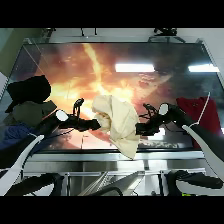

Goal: Fold the shirts.

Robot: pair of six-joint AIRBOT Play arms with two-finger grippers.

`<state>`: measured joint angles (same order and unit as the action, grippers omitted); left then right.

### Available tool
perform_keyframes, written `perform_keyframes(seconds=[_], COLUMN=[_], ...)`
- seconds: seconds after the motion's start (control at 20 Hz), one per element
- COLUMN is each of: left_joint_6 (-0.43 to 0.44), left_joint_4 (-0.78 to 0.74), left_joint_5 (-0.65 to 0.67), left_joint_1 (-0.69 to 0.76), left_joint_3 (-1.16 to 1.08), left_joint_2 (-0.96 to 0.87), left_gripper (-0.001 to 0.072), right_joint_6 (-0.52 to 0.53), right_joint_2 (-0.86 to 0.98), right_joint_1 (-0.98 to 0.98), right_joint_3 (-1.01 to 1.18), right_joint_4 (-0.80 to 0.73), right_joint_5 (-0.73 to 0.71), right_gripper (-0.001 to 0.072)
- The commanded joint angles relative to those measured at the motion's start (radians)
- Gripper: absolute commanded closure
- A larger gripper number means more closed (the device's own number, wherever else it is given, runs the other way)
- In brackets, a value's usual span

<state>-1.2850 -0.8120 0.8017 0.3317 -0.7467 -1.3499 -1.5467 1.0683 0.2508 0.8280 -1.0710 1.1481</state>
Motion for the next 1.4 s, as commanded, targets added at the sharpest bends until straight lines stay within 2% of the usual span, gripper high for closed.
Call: perform_keyframes(seconds=[0.0,0.05,0.1,0.15,0.2,0.25,0.4,0.6,0.8,1.05,1.15,1.35], left_joint_6=[0.005,0.005,0.006,0.006,0.006,0.013,0.013,0.013,0.012,-0.008,-0.1,-0.339], left_joint_4=[0.004,0.003,-0.002,-0.008,-0.008,-0.007,-0.008,0.02,0.108,0.115,-0.02,-0.484], left_joint_5=[-0.034,-0.023,-0.01,0.013,0.029,0.045,0.072,0.121,0.152,0.164,0.177,0.339], left_joint_1=[0.042,0.047,0.05,0.05,0.048,0.042,0.004,-0.092,-0.145,-0.152,-0.152,-0.152], left_joint_3=[-0.065,-0.093,-0.117,-0.14,-0.153,-0.159,-0.158,-0.16,-0.176,-0.527,-0.708,-0.948], left_joint_2=[-0.066,-0.074,-0.08,-0.082,-0.08,-0.071,-0.023,0.144,0.396,0.674,0.724,0.745], left_gripper=[0.0351,0.042,0.0421,0.0423,0.0558,0.0695,0.0696,0.0696,0.0697,0.0697,0.0697,0.0696], right_joint_6=[0.076,0.092,0.106,0.12,0.15,0.193,0.299,0.304,0.303,0.302,0.301,0.222], right_joint_2=[0.05,0.061,0.071,0.079,0.083,0.083,0.055,-0.063,-0.252,-0.363,-0.365,-0.365], right_joint_1=[0.0,0.0,0.0,0.0,0.0,0.0,0.0,-0.002,-0.002,-0.002,-0.002,-0.002], right_joint_3=[-0.002,-0.002,-0.002,-0.002,-0.002,-0.001,0.006,0.114,0.36,0.757,0.888,1.049], right_joint_4=[0.076,0.09,0.1,0.12,0.15,0.187,0.314,0.336,0.438,0.382,0.316,0.079], right_joint_5=[-0.027,-0.027,-0.027,-0.027,-0.026,-0.025,-0.014,0.087,0.106,0.06,0.045,0.001], right_gripper=[0.0278,0.0278,0.0282,0.0432,0.0668,0.0688,0.0689,0.069,0.0689,0.0689,0.0689,0.069])
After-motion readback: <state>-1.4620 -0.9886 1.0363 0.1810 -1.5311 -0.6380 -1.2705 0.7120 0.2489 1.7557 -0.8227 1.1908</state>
